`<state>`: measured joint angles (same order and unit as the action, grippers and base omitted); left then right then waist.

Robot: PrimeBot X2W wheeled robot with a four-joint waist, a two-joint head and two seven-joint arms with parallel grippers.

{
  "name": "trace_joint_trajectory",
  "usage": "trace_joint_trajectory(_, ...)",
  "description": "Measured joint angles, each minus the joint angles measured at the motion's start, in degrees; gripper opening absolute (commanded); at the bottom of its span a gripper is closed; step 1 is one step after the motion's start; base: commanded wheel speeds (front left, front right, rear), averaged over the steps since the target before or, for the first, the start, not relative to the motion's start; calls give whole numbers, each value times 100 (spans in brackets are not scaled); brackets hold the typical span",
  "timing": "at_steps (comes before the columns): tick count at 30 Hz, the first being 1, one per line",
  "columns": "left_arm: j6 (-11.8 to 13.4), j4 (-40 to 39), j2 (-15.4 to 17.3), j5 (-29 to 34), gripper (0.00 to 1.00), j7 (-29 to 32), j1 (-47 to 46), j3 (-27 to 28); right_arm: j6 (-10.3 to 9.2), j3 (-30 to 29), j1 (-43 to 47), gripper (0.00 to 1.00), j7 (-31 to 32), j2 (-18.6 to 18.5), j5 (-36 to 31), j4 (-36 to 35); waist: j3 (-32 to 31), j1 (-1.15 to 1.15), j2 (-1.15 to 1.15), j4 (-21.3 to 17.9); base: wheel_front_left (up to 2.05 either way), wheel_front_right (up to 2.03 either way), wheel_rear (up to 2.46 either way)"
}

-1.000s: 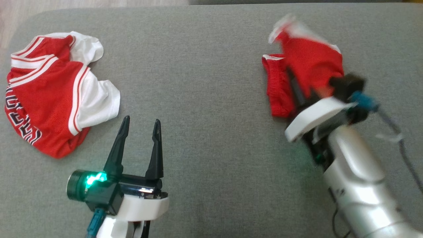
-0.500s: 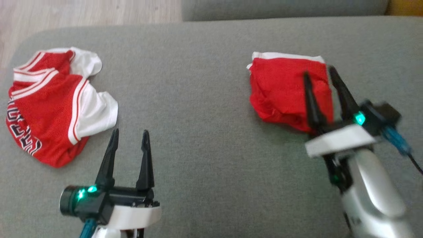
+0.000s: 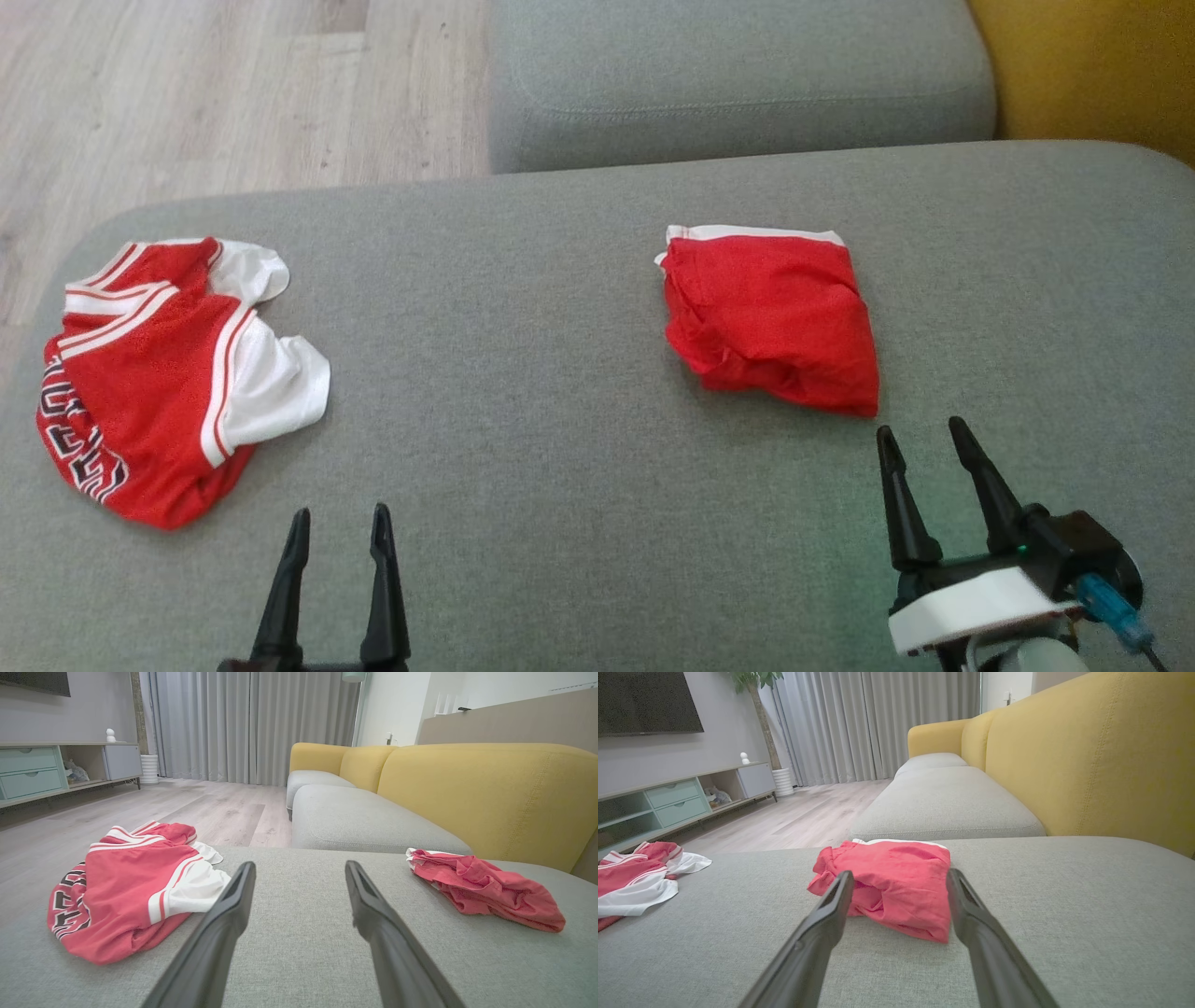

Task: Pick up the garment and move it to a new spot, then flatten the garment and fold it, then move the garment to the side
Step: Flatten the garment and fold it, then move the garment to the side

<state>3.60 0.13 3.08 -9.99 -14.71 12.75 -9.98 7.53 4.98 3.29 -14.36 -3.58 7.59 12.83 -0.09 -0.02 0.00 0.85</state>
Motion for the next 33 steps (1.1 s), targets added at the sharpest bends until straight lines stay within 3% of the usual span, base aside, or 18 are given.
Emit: trace_joint_trajectory(33,42,131,9,57,100,0,182,85,0,78,146,100,0,82,84,20,-226,2,0,-34,0,0,0)
